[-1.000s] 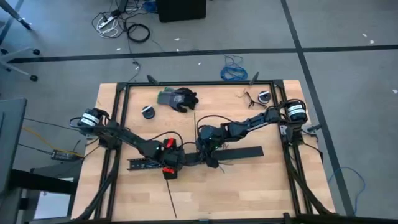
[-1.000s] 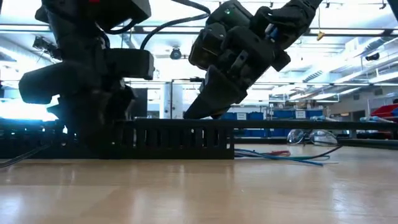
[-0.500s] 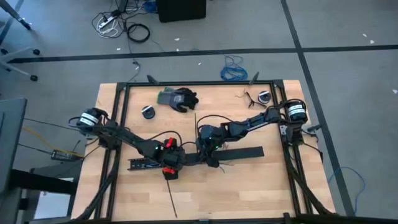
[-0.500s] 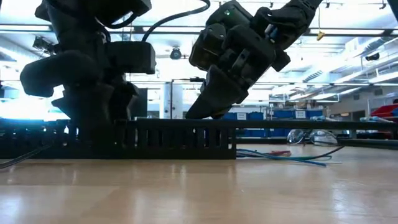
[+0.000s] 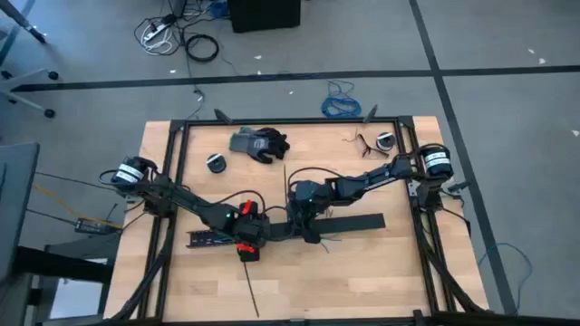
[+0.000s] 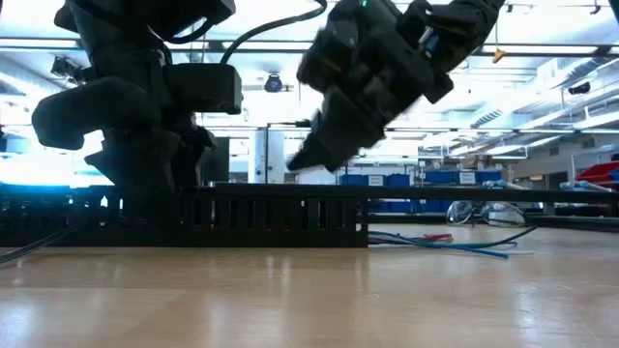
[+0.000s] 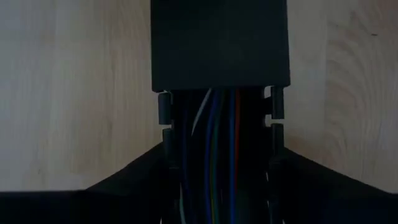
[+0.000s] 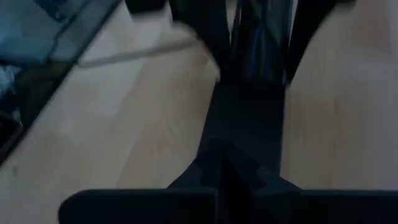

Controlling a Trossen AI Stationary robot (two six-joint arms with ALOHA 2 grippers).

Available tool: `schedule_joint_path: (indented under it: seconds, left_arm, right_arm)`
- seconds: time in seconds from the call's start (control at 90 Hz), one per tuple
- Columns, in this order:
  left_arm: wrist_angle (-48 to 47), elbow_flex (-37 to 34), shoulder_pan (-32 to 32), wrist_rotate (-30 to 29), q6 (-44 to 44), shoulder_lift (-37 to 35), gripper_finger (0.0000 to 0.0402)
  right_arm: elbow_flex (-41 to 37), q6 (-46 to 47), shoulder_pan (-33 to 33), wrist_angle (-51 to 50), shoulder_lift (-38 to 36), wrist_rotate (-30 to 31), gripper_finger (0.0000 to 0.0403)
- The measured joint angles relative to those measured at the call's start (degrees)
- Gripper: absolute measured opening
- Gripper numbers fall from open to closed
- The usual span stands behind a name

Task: Ziptie cables
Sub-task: Close the black cable duct

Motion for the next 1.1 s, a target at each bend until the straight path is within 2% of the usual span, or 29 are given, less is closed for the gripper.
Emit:
schedule_joint_path:
  seconds: [0.2, 0.478, 0.644, 0.8, 1.1]
  left_arm:
    - [0.0, 0.0, 0.0, -0.2, -0.2, 0.0, 0.0234]
    - [0.8, 0.0, 0.0, -0.2, 0.0, 0.0, 0.0234]
    - [1.0, 0.0, 0.0, -0.3, 0.0, 0.0, 0.0234]
    - [1.1, -0.1, 0.0, -0.5, 0.0, 0.0, 0.0234]
    - [0.3, 0.0, 0.0, -1.6, -0.1, 0.0, 0.0244]
  right_arm:
    - [0.0, -0.1, 0.5, -8.0, 0.1, 1.8, 0.0]
    - [-0.5, 0.4, 0.6, -5.9, 1.9, 2.9, 0.0]
    - [0.2, 0.5, -0.3, -2.8, 3.9, 0.9, 0.0]
    - [2.3, 0.5, -0.4, -2.8, 7.1, -0.9, 0.0]
    - [2.7, 0.8, -0.5, -5.3, 6.9, -1.1, 0.0]
